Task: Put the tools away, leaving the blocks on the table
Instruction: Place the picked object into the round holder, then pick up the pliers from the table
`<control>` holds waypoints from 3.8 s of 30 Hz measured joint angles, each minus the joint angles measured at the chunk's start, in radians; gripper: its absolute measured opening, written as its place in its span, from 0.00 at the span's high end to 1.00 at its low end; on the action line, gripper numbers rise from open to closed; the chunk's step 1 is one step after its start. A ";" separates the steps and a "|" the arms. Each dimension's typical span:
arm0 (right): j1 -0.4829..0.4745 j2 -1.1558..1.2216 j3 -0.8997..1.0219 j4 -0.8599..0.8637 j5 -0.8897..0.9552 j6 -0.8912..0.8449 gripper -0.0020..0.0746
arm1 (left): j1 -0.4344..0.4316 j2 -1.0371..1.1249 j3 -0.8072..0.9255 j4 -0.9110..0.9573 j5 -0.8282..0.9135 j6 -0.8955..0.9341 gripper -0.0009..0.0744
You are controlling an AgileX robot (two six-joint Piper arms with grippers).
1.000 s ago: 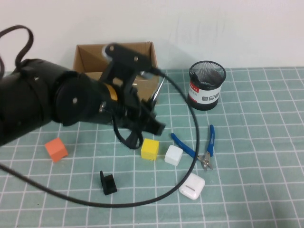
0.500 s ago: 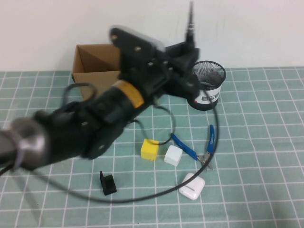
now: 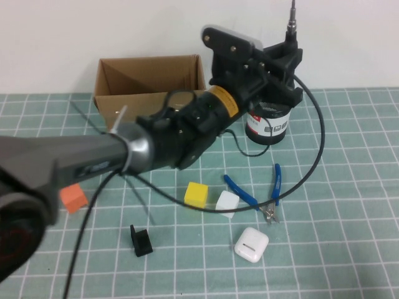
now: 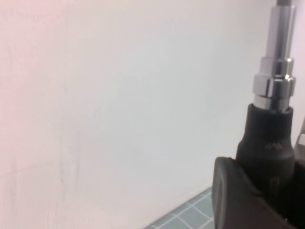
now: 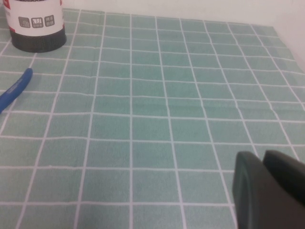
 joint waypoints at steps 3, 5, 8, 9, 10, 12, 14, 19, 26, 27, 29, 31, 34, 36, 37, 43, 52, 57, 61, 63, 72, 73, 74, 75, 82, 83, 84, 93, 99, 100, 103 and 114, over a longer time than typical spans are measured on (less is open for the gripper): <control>0.000 0.000 0.000 0.000 0.000 0.000 0.98 | 0.000 0.056 -0.072 0.000 0.021 0.000 0.75; 0.000 0.000 0.000 0.000 0.000 0.000 0.98 | 0.000 0.088 -0.111 0.000 0.034 0.000 0.75; 0.000 0.000 0.000 0.000 0.000 0.000 0.98 | 0.002 0.132 -0.160 0.000 0.060 0.000 0.75; 0.000 0.000 0.000 0.000 0.000 0.000 0.98 | 0.002 0.145 -0.174 0.000 0.067 0.000 0.75; 0.000 0.000 0.000 0.000 0.000 0.000 0.98 | 0.002 0.155 -0.184 0.000 0.070 0.002 0.75; 0.000 0.000 0.000 0.000 0.000 0.000 0.98 | 0.002 0.175 -0.200 0.000 0.077 0.002 0.75; 0.000 0.000 0.000 0.000 0.000 0.000 0.98 | 0.004 0.188 -0.209 0.000 0.077 0.002 0.75; 0.000 0.000 0.000 0.000 0.000 0.000 0.98 | 0.010 0.201 -0.211 -0.010 0.083 0.013 0.75; 0.000 0.000 0.000 0.000 0.000 0.000 0.98 | 0.022 0.217 -0.225 -0.075 0.087 0.083 0.75; 0.000 0.000 0.000 0.000 0.000 0.000 0.98 | 0.022 0.222 -0.230 -0.081 0.087 0.086 0.75; 0.000 0.000 0.000 0.000 0.000 0.000 0.98 | 0.022 0.230 -0.231 -0.085 0.091 0.094 0.75; 0.000 0.000 0.000 0.000 0.000 0.000 0.98 | 0.022 0.238 -0.234 -0.087 0.091 0.101 0.75; 0.000 0.000 0.000 0.000 0.000 0.000 0.98 | 0.022 0.250 -0.243 -0.091 0.109 0.112 0.75; 0.000 0.000 0.000 0.000 0.000 0.000 0.98 | 0.022 0.258 -0.246 -0.093 0.114 0.120 0.75; 0.000 0.000 0.000 0.000 0.000 0.000 0.98 | 0.022 0.262 -0.248 -0.093 0.118 0.124 0.75; 0.000 0.000 0.000 0.000 0.000 0.000 0.98 | 0.022 0.270 -0.250 -0.093 0.141 0.129 0.75; 0.000 0.000 0.000 0.000 0.000 0.000 0.98 | 0.022 0.270 -0.250 -0.093 0.167 0.131 0.75; 0.000 0.000 0.000 0.000 0.000 0.000 0.98 | 0.022 0.270 -0.250 -0.093 0.158 0.131 0.67; 0.000 0.000 0.000 0.000 0.000 0.000 0.98 | 0.022 0.270 -0.250 -0.093 0.152 0.131 0.65; 0.000 0.000 0.000 0.000 0.000 0.000 0.98 | 0.022 0.270 -0.250 -0.093 0.152 0.131 0.65; 0.000 0.000 0.000 0.000 0.000 0.000 0.98 | 0.022 0.257 -0.250 -0.093 0.182 0.131 0.65; 0.000 0.000 0.000 0.000 0.000 0.000 0.98 | 0.022 0.249 -0.250 -0.093 0.196 0.131 0.65; 0.000 0.000 0.000 0.000 0.000 0.000 0.98 | 0.022 0.242 -0.250 -0.093 0.212 0.131 0.65; 0.000 0.000 0.000 0.000 0.000 0.000 0.98 | 0.020 0.231 -0.250 -0.093 0.234 0.129 0.65; 0.000 0.000 0.000 0.000 0.000 0.000 0.98 | -0.019 0.083 -0.250 -0.081 0.526 0.094 0.78; 0.000 0.000 0.000 0.000 0.000 0.000 0.98 | -0.029 0.060 -0.250 -0.073 0.574 0.092 0.81; 0.000 0.000 0.000 0.000 0.000 0.000 0.98 | -0.039 0.030 -0.250 -0.062 0.637 0.091 0.85; 0.000 0.000 0.000 0.000 0.000 0.000 0.98 | -0.093 -0.209 -0.250 -0.056 1.251 0.139 0.99; 0.000 0.000 0.000 0.000 0.000 0.000 0.98 | -0.094 -0.363 -0.178 -0.087 1.574 0.181 0.99; 0.000 0.000 0.000 0.000 0.000 0.000 0.98 | -0.094 -0.397 -0.140 -0.089 1.586 0.183 0.99; 0.000 0.000 0.000 0.000 0.000 0.000 0.98 | -0.086 -0.509 0.007 -0.093 1.572 0.183 0.99; 0.000 0.000 0.000 0.000 0.000 0.000 0.98 | -0.039 -0.982 0.562 -0.062 1.392 0.049 0.99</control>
